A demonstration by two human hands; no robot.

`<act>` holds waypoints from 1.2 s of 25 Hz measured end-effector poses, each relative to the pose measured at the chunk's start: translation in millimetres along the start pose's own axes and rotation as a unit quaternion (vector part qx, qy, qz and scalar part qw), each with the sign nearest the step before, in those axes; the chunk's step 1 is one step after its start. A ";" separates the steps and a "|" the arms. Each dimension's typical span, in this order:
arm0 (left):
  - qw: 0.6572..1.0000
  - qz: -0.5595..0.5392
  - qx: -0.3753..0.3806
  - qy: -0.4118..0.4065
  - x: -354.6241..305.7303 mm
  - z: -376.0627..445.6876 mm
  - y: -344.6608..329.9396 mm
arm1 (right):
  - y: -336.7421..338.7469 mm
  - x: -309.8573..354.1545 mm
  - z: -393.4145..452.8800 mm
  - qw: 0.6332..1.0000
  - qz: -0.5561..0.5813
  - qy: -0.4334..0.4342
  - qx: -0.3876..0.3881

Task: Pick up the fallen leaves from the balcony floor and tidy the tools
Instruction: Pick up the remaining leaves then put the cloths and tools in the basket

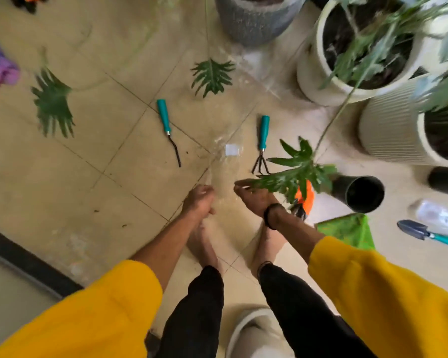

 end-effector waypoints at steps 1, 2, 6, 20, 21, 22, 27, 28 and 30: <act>0.999 -0.010 -0.033 0.015 14.1 -13.4 10.3 | 6.5 3.7 -23.6 1.000 0.005 0.020 -0.011; 0.997 -0.003 -0.064 0.035 20.4 -36.1 20.4 | 16.9 8.0 -55.2 0.999 0.007 0.035 -0.018; 0.991 -0.053 -0.031 0.118 35.2 -112.6 17.7 | 46.3 -13.7 -158.8 0.994 0.107 -0.010 0.000; 0.979 0.081 0.171 0.070 -21.0 -258.2 -203.6 | 182.0 -258.6 -306.9 0.893 0.364 -0.210 -0.162; 0.978 0.091 0.178 0.059 -22.2 -260.2 -232.0 | 200.1 -285.0 -298.7 0.870 0.400 -0.222 -0.186; 0.976 0.103 0.184 0.047 -22.5 -258.3 -260.7 | 219.2 -310.2 -286.4 0.846 0.437 -0.226 -0.205; 0.964 0.166 0.189 -0.084 -43.3 -205.0 -403.6 | 298.4 -423.6 -188.8 0.761 0.571 -0.194 -0.239; 0.959 0.176 0.194 -0.107 -48.7 -192.7 -434.8 | 308.8 -446.1 -166.7 0.750 0.586 -0.186 -0.243; 0.951 0.202 0.186 -0.140 -59.9 -167.3 -491.8 | 322.3 -486.3 -126.6 0.737 0.609 -0.170 -0.239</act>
Point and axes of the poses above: each hand's wrist, its own z-axis towards the middle knuckle, its own y-axis out of the back of the hand, x = y × z, the point moved 8 cm from there along z, towards the middle knuckle, and after that the axes turned 3 degrees about -z, right-handed, at the moved point
